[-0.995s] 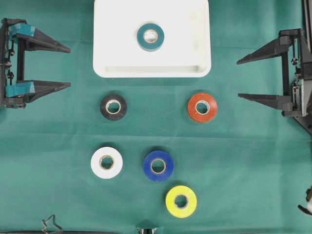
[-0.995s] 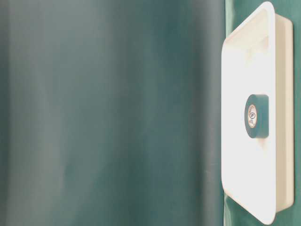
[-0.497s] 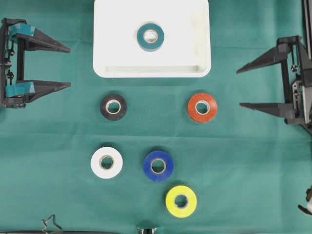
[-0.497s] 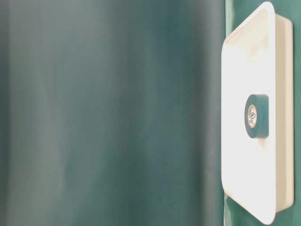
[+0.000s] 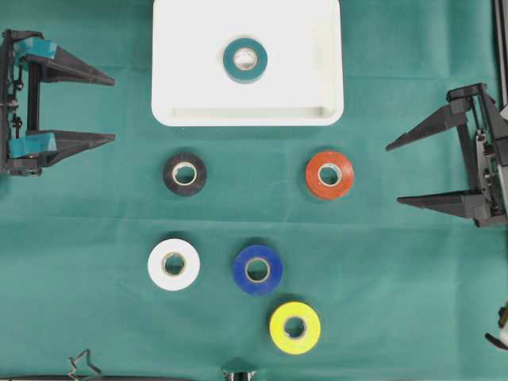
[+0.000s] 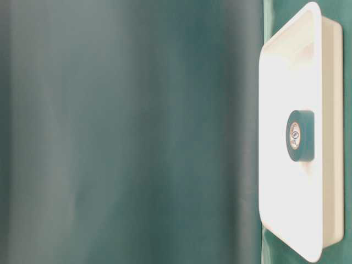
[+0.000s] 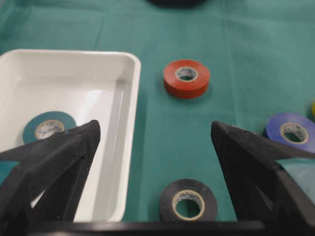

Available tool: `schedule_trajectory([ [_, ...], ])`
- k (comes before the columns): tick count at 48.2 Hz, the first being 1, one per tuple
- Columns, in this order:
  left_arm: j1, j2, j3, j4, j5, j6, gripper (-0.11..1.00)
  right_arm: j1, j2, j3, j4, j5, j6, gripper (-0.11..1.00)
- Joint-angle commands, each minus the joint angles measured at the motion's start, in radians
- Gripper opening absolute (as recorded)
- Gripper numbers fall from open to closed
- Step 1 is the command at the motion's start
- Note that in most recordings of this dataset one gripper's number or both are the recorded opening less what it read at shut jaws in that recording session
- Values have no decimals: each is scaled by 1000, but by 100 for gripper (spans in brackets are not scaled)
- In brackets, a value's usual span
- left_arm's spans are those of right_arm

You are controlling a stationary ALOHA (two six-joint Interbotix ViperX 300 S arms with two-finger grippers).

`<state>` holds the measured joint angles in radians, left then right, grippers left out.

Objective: Pick up the tape from a random location and place it into the white case.
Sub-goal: 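Move the right gripper toward the red tape roll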

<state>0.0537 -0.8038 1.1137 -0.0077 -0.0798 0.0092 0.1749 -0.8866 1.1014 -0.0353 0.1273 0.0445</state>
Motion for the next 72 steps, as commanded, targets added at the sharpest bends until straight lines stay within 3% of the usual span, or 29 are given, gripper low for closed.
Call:
schedule_trajectory([
  [1,2,2,-15,-2,-9,-2,97,2,8,-11,2,-9,2,92],
  [24,2,2,-15,-2,-9,-3,97,2,41,-18,2,-52,0,92],
  [46,0,2,-17,0,-12,-3,97,2,176,-80,-2,-109,-2,92],
  [72,-5,3,-17,-2,-11,-3,97,-9,181,-83,-2,-106,-2,92],
])
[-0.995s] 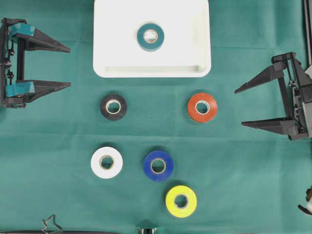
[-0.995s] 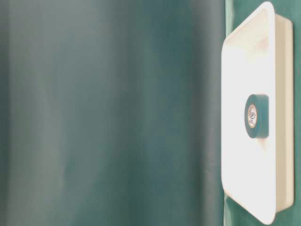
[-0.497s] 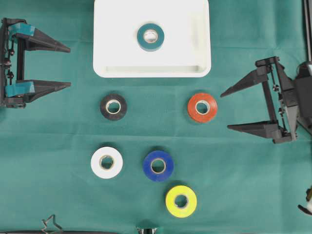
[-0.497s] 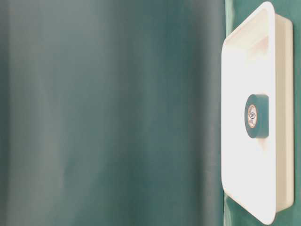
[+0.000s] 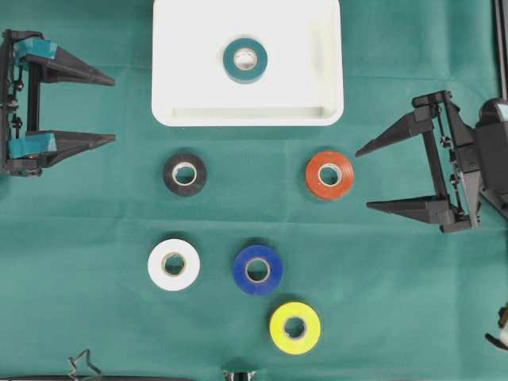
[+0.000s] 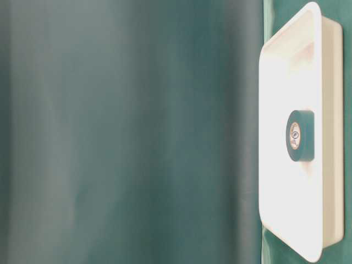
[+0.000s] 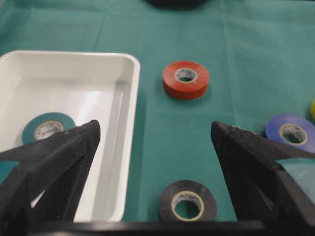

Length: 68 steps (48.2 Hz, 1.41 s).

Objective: Pick up the tape from a random location and place it into the white case.
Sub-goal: 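Move the right gripper toward the red tape roll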

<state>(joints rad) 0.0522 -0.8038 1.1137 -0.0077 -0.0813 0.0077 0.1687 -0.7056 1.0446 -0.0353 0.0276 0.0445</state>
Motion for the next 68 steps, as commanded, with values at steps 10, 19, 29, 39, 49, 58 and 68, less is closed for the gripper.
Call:
schedule_trajectory([
  [10,-5,3,-17,-2,-9,-2,97,-3,0,-28,-2,-6,-2,92],
  [19,-3,3,-17,-2,-9,-2,97,-3,0,-29,-2,-2,0,92],
  [29,-3,3,-17,-2,-11,-2,97,-3,6,-61,2,63,2,92],
  [39,-3,8,-18,-2,-9,-2,97,-3,46,-132,2,192,14,92],
  [49,-3,9,-18,-2,-11,-2,97,-8,106,-204,2,333,44,92],
  [58,-5,11,-18,-2,-11,-2,97,-12,176,-282,-3,509,91,92],
  [68,-5,11,-18,-2,-9,0,97,-12,256,-350,-3,641,109,92],
])
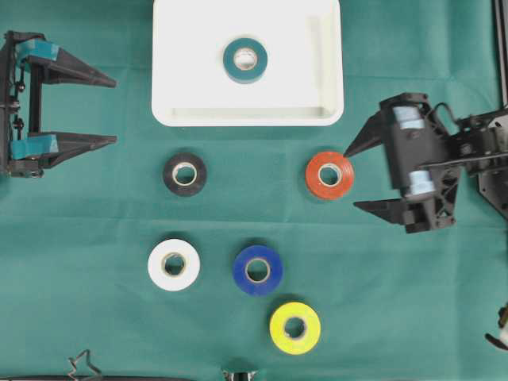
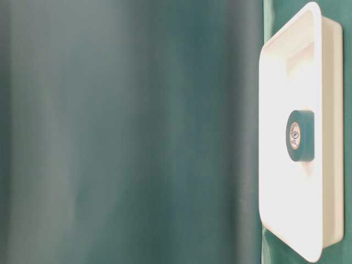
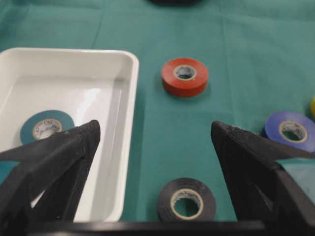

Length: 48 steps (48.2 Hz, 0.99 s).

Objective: Pick up the tape from a random location and place it into the white case.
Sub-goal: 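Move the right gripper toward the red tape roll, then lower the right gripper into the red roll's hole and close it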

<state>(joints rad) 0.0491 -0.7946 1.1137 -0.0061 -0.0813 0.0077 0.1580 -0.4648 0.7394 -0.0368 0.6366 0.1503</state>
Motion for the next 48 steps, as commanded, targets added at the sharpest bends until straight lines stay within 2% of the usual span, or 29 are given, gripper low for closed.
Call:
schedule_trajectory([
  [1,0,2,-18,-3,-11,0,97,-2,21,-49,-2,44,3,92],
  [12,-2,2,-20,-3,-9,0,97,-2,89,-106,-5,153,3,92],
  [22,0,2,-18,-3,-9,0,97,-2,103,-115,-20,155,3,92],
  [48,0,2,-18,-2,-9,0,97,-2,103,-114,-20,150,5,92],
])
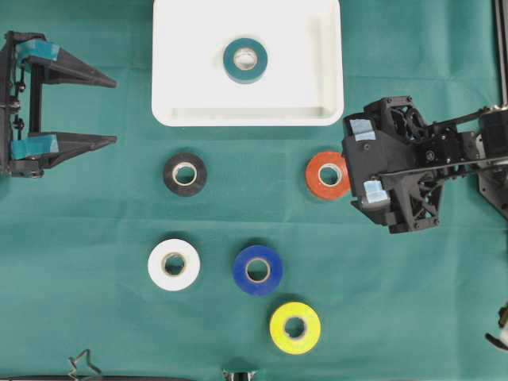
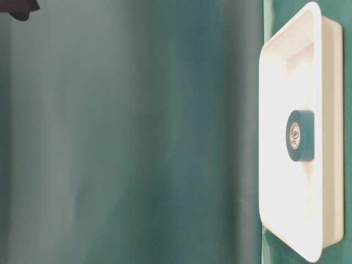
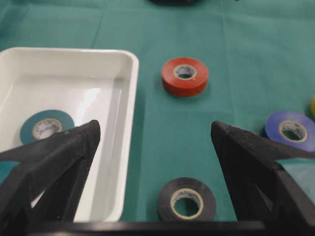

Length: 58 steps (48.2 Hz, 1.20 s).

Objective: Pick up the tape from a random location and place it into the white case.
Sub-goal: 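Lower the right gripper into the red roll's hole and close it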

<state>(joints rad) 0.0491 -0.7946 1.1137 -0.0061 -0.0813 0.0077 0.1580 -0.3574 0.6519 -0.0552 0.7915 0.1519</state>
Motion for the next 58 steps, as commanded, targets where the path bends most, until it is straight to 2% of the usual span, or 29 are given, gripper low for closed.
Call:
schedule_trajectory([
  [1,0,2,-18,-3,-9,0,97,-2,-5,-26,-2,-5,3,92],
  [33,-2,2,-18,-3,-6,0,97,-2,5,-14,-12,-14,35,92],
  [44,-2,2,-18,-2,-6,0,97,-3,54,-5,-11,-28,40,92],
  [58,-2,2,-18,-3,-9,0,97,-2,149,28,-11,-104,51,92],
])
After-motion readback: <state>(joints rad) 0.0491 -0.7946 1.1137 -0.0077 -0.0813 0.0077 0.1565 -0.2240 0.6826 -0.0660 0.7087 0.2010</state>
